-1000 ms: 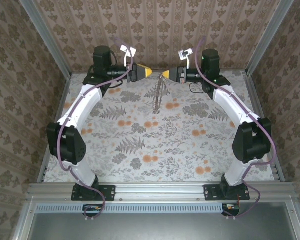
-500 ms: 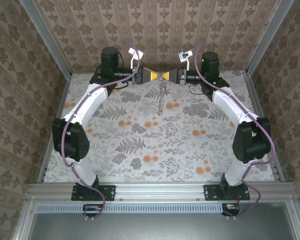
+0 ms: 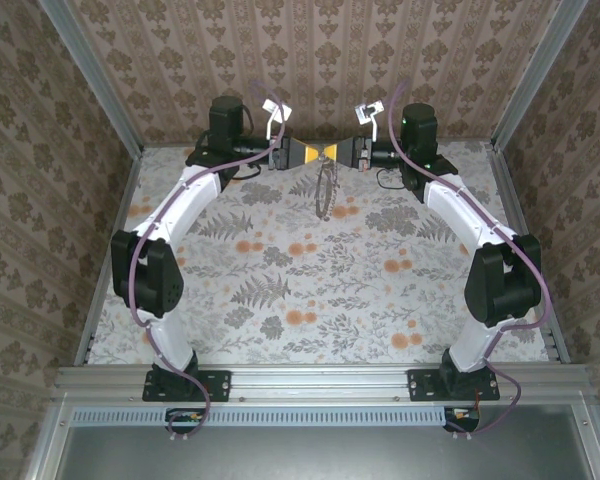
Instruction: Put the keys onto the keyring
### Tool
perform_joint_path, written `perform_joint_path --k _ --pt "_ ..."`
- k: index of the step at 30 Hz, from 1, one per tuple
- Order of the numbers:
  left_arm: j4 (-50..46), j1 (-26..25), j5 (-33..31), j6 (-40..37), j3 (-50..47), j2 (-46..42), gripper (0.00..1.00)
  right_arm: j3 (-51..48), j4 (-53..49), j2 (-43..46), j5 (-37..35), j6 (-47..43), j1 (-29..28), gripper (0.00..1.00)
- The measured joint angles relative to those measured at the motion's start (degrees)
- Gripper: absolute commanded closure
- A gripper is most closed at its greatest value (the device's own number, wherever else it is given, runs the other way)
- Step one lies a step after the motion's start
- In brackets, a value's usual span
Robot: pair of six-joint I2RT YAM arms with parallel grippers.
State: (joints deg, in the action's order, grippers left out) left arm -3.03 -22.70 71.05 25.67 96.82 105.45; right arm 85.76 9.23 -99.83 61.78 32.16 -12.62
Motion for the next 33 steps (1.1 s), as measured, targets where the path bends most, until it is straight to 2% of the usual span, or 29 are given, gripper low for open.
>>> perform_joint_path --k 22,27,33 --pt "-0.5 -1.3 0.1 0.0 0.4 1.6 0.72 0.0 0.0 0.0 0.0 0.8 -0.6 1.0" --pt "-0.5 -1.3 -0.2 -0.1 0.6 1.6 0.78 0.0 0.0 0.0 0.0 0.8 -0.6 1.0" --pt "-0.8 -1.3 -0.8 -0.3 0.8 1.6 0.92 0.0 0.0 0.0 0.0 0.6 -0.7 1.0"
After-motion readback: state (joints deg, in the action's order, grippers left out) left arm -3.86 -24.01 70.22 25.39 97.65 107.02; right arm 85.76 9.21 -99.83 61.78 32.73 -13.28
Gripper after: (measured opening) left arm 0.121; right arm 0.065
